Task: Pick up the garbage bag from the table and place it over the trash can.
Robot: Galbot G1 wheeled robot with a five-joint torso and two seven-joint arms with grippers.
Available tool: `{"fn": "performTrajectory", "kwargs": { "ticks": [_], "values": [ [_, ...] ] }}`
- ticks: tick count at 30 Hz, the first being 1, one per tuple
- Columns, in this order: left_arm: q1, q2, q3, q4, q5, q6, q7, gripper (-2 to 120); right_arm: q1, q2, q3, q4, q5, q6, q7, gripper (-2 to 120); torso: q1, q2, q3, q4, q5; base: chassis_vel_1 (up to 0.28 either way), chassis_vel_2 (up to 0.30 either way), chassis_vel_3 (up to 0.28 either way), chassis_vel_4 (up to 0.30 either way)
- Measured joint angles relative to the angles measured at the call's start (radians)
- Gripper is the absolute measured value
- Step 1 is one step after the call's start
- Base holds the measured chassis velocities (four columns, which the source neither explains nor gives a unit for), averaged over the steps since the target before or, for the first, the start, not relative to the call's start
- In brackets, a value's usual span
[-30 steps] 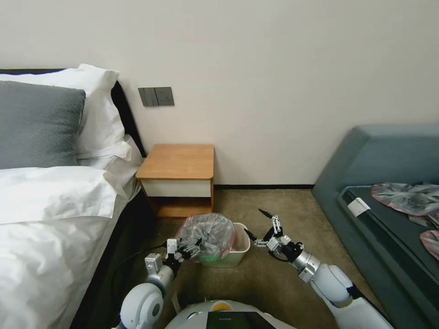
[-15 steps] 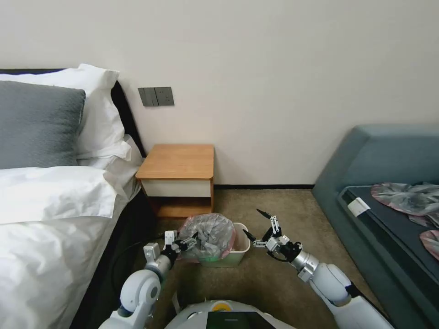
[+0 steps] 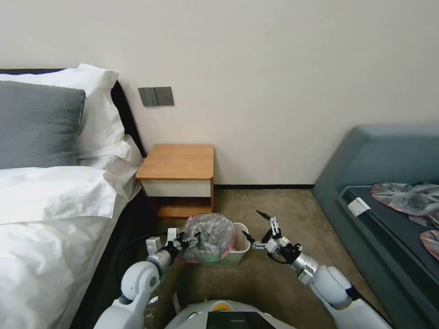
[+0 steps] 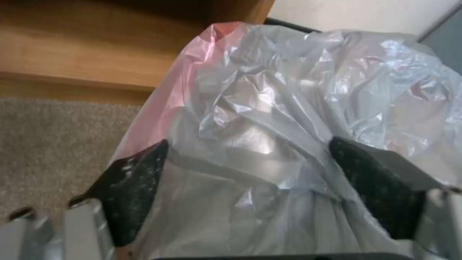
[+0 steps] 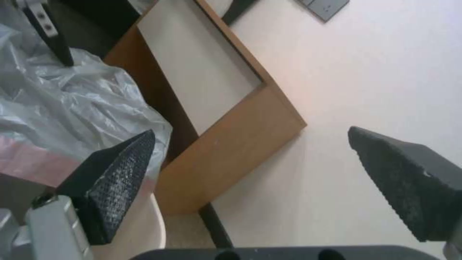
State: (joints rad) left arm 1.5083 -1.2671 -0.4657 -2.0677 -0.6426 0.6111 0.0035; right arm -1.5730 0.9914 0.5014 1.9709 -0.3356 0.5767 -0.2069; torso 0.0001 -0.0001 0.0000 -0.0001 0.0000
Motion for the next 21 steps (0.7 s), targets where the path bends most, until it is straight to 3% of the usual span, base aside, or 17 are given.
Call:
{"fn": "performTrajectory", "kwargs": {
  "ticks": [3,8,21],
  "values": [
    [-0.007,-0.002,0.008,0.016,0.002,0.005,0.005,69,-0.006,0.006,0.001,0.005,-0.002,0.0,0.0,100,0.0,0.0,0.0,0.0001,0.0,0.0,0.0,0.0,0.0],
    [-0.008,-0.001,0.017,0.025,0.019,0.006,0.011,61,-0.01,0.011,0.001,0.008,-0.005,0.002,0.0,100,0.0,0.0,0.0,0.0001,0.0,0.0,0.0,0.0,0.0],
    [-0.001,0.001,0.033,0.015,0.1,0.013,0.031,11,-0.021,0.023,0.003,0.013,-0.011,0.013,-0.001,100,0.0,0.0,0.0,0.0,0.0,0.0,0.0,0.0,0.0]
  ]
}}
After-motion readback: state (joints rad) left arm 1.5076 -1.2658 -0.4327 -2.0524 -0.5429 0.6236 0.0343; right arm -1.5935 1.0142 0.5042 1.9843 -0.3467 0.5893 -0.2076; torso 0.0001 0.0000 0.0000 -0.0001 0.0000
